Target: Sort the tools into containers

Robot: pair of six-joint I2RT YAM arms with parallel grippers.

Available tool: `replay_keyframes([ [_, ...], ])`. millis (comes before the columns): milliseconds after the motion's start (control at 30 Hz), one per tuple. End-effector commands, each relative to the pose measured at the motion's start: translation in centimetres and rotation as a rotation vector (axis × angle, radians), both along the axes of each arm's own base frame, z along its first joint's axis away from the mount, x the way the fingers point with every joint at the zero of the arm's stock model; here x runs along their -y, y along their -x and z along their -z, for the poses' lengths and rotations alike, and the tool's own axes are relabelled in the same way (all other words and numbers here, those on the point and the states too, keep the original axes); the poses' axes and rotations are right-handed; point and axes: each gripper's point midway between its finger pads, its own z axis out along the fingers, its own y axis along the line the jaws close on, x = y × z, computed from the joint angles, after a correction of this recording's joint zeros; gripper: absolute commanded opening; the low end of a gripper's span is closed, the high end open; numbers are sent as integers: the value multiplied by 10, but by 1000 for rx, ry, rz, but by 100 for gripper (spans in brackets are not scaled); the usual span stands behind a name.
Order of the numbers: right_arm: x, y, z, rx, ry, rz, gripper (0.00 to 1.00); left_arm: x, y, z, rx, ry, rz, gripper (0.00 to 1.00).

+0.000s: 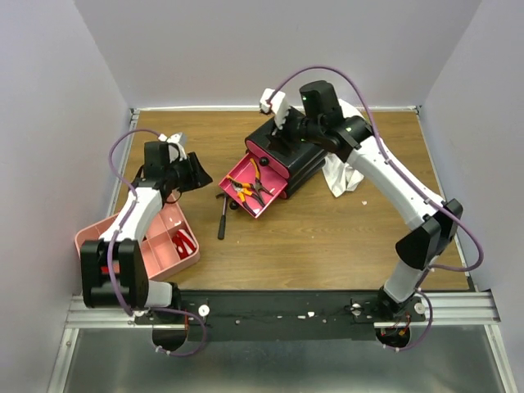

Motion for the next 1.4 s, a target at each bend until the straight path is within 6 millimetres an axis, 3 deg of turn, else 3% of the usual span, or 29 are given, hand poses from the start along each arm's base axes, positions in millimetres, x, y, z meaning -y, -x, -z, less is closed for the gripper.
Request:
replay_keyframes([
  [0, 42, -41, -5, -14, -96, 204, 51, 18, -35, -9, 49, -1, 50, 39],
  [33, 53, -49, -5, -17, -106, 247, 42, 25, -36, -8, 39, 1, 67, 14],
  [67, 75, -67, -10, -10, -141, 331, 38, 28, -39, -7, 28, 0, 64, 4],
  [100, 90, -80, -6, -12, -145, 394, 32, 29, -39, 1, -10, 10, 49, 0],
  [133, 103, -93, -5, -16, -161, 437, 23, 31, -36, 6, -43, 20, 45, 0],
  [167, 130, -112, -4, -33, -189, 514, 19, 35, -33, 11, -71, 26, 50, 0],
  [233, 149, -143, 2, -66, -213, 566, 6, 40, -22, 24, -136, 27, 64, 0],
  [267, 171, -158, 3, -76, -228, 606, 3, 41, -17, 30, -159, 22, 69, 0],
  [367, 199, -199, 13, -71, -250, 649, 1, 44, 2, 45, -218, -6, 97, 0],
  [433, 207, -215, 18, -57, -248, 653, 1, 42, 10, 51, -233, -47, 108, 0],
  [467, 214, -229, 34, -63, -231, 660, 1, 41, 12, 52, -229, -69, 125, 0],
  [567, 215, -241, 63, -109, -209, 661, 1, 47, 13, 53, -227, -103, 167, 0],
  [700, 198, -236, 94, -200, -220, 580, 6, 78, 6, 61, -213, -107, 289, 0],
  [767, 190, -229, 109, -257, -215, 525, 8, 104, -4, 47, -148, -97, 371, 0],
  [867, 174, -211, 131, -369, -226, 428, 8, 128, -14, 32, -75, -95, 456, 0],
  [1000, 156, -182, 147, -496, -250, 316, 7, 136, -31, 16, -14, -88, 448, 0],
  [1167, 150, -155, 170, -611, -243, 294, 5, 155, -54, -15, 88, -54, 469, 0],
  [1367, 145, -142, 181, -661, -230, 283, 5, 173, -56, -15, 89, -35, 505, 0],
])
